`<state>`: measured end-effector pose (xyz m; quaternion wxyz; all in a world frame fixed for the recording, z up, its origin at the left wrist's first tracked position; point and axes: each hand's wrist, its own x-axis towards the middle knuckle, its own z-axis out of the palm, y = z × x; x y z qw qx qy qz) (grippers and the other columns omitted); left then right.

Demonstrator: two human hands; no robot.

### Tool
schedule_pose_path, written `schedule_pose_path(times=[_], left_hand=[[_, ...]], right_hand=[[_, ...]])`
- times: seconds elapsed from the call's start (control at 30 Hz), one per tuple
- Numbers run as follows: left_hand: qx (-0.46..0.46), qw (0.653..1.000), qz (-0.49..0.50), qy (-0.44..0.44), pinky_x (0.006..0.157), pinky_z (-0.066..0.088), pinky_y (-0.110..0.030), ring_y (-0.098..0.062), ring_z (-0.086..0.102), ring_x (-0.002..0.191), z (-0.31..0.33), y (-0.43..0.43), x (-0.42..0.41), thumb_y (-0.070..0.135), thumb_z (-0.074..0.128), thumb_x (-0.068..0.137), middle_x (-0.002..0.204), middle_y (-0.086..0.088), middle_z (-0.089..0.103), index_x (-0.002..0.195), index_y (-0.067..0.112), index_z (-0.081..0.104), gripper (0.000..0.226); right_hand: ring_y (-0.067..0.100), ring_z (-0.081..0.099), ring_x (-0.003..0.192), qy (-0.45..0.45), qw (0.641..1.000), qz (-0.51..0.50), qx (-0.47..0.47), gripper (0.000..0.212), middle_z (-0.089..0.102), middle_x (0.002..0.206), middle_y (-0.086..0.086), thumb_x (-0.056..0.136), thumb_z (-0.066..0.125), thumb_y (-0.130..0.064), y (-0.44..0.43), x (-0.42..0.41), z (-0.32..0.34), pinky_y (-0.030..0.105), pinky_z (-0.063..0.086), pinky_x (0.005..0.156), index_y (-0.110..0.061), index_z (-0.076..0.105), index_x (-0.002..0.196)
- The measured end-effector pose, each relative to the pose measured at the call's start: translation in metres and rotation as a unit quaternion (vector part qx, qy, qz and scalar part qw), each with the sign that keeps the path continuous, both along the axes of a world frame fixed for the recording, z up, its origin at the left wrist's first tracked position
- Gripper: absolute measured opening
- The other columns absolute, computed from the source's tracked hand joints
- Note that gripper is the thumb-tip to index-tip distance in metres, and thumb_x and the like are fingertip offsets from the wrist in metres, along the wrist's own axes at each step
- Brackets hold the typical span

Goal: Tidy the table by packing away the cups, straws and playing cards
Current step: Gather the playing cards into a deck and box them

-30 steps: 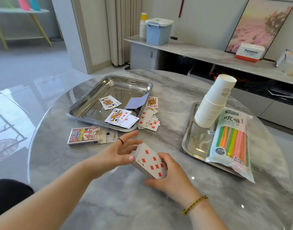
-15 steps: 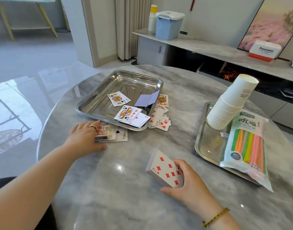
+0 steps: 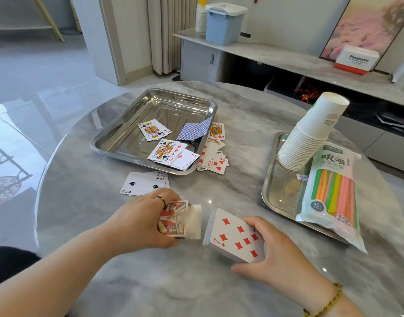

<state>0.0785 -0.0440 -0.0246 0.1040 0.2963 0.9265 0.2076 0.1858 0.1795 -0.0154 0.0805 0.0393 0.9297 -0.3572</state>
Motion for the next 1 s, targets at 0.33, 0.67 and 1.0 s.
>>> schedule_pose_path(times=[0.33, 0.67, 1.0], left_hand=[[0.005, 0.996, -0.076, -0.051, 0.076, 0.015, 0.011, 0.003, 0.041, 0.105, -0.017, 0.028, 0.022, 0.050, 0.071, 0.061, 0.097, 0.030, 0.035, 0.125, 0.039, 0.034, 0.076], [0.031, 0.995, -0.063, -0.073, 0.067, 0.028, 0.007, 0.008, 0.041, 0.083, -0.012, 0.024, 0.021, 0.046, 0.072, 0.063, 0.094, 0.042, 0.030, 0.100, 0.067, 0.008, 0.077], [0.029, 0.992, -0.126, 0.004, 0.077, 0.035, -0.014, -0.007, 0.053, 0.099, -0.013, 0.023, 0.025, 0.052, 0.058, 0.068, 0.126, 0.015, 0.041, 0.121, 0.047, 0.035, 0.059]], right_hand=[[-0.001, 0.041, 0.088, -0.012, 0.998, 0.032, 0.044, 0.055, 0.043, 0.099, -0.018, 0.062, 0.075, -0.039, 0.005, -0.006, -0.010, -0.004, 0.031, 0.070, -0.039, 0.036, 0.102], [0.006, 0.034, 0.087, 0.024, 0.995, -0.017, 0.096, 0.054, 0.037, 0.091, -0.017, 0.060, 0.073, -0.038, 0.011, -0.008, -0.015, 0.000, 0.026, 0.069, -0.037, 0.035, 0.099], [0.010, 0.036, 0.091, 0.043, 0.985, 0.013, 0.169, 0.058, 0.043, 0.101, -0.014, 0.065, 0.068, -0.047, 0.003, -0.004, -0.011, 0.019, 0.019, 0.066, -0.032, 0.039, 0.113]])
